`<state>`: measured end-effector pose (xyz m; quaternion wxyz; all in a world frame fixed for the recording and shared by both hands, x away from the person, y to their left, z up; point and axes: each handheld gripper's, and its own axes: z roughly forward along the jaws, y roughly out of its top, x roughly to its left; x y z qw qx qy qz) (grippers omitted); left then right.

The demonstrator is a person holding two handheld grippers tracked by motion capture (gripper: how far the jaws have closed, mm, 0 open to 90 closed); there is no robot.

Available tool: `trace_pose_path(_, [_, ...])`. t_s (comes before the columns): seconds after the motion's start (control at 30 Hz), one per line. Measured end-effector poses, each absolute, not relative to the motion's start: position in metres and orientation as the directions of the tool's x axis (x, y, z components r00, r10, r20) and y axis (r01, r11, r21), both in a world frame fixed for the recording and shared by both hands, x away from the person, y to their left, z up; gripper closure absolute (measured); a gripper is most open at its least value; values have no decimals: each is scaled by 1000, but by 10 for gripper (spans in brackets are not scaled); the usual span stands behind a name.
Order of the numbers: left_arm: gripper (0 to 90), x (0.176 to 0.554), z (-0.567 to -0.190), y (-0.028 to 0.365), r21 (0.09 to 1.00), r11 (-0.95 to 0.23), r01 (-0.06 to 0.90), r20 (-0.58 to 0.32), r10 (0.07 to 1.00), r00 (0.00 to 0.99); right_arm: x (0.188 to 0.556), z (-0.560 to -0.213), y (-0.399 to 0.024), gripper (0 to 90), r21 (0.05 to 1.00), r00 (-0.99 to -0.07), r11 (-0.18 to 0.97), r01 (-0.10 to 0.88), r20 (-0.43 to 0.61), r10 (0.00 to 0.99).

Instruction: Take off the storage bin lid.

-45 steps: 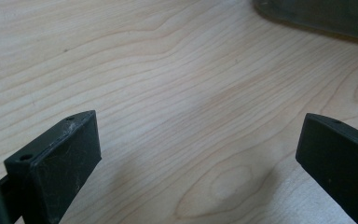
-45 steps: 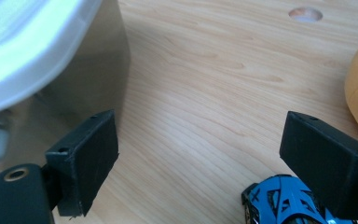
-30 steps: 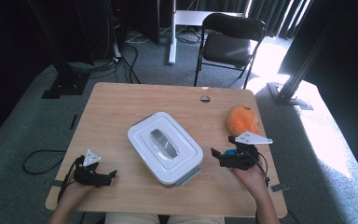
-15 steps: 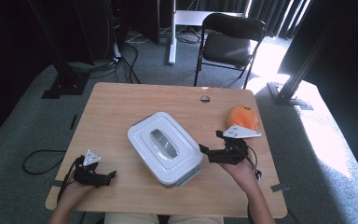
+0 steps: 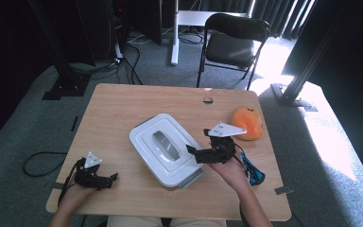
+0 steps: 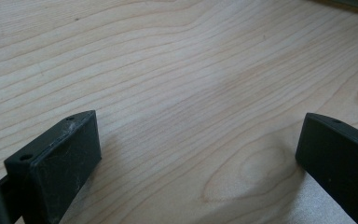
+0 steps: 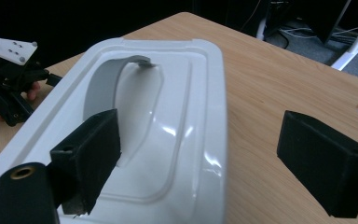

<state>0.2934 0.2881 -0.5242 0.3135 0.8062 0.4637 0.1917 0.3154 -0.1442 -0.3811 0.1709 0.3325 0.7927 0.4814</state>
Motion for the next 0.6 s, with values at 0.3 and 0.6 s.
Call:
trace_pose_path(0.3, [5,293,-524,288,683,-374,628,19,868,496,315,-387,-110,136,861,-752,352,366,52,657])
trace_pose_path(0.6, [5,293,-524,288,683,-373,627,18,868,497,311,-397,-82,233,827,-771,440,350,-13,637])
